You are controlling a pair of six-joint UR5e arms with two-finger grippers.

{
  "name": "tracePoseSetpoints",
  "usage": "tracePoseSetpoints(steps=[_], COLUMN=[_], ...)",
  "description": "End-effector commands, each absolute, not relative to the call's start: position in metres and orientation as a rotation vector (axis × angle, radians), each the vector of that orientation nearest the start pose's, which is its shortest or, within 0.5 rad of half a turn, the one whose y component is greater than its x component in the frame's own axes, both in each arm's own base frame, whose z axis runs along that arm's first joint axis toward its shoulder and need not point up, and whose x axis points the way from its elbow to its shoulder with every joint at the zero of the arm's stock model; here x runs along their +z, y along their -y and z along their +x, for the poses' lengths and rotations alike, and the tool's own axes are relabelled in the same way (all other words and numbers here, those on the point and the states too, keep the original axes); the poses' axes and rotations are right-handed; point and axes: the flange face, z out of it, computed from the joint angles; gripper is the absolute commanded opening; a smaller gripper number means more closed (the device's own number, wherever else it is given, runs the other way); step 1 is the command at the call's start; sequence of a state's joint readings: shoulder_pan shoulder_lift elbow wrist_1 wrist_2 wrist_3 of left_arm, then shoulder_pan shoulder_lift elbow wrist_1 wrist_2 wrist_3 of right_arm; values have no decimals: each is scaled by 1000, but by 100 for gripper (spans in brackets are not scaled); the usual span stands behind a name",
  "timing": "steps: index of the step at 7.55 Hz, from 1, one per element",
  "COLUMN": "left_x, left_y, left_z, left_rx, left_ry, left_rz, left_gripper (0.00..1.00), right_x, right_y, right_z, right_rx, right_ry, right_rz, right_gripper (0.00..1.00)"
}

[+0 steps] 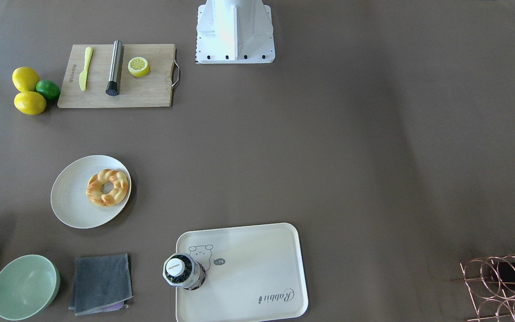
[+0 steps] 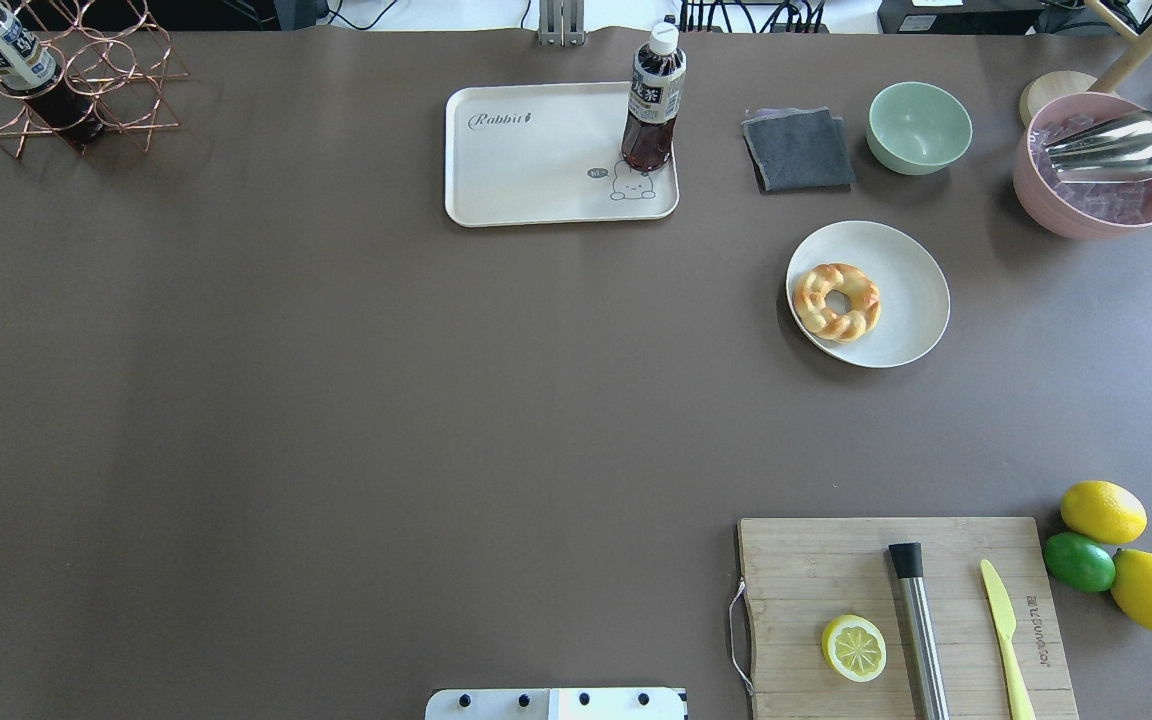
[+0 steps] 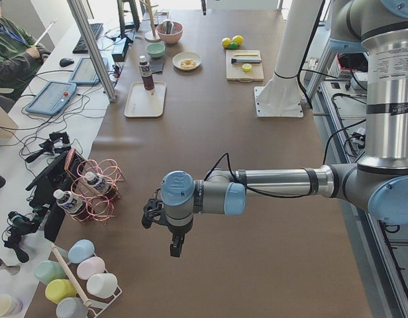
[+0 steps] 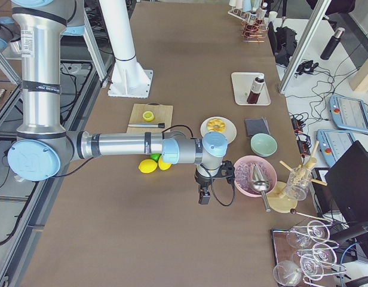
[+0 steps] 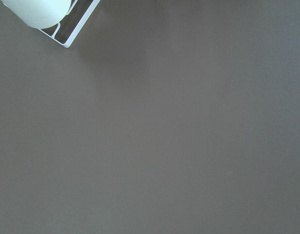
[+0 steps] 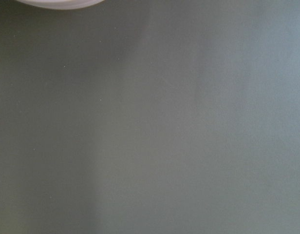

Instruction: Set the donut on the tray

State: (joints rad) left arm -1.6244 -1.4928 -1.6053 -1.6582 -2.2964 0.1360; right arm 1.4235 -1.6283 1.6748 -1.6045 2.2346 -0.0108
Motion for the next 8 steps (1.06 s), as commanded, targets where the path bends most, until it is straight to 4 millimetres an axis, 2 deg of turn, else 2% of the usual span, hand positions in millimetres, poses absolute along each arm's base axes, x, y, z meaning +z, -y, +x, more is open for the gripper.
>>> tracePoseSetpoints(steps=[1,4,7,8], left_x=[673,648,641,630], left_y=[457,460,467,475], left_z=[-92,-93,-94,-95], left_rx=[97,110,108,117], left_ry=[-717,-708,-705,-699], left_rz=[112,158,170,193], left_gripper=[99,99,99,99], right_x=[646,652,651,651], right_y=[473,469,469,469], right_z=[2,2,2,3], right_rx=[-156,-155,-161,-165], right_ry=[666,663,668,662], right_rz=[-34,-45,-42,-39], right_gripper=[100,100,100,100])
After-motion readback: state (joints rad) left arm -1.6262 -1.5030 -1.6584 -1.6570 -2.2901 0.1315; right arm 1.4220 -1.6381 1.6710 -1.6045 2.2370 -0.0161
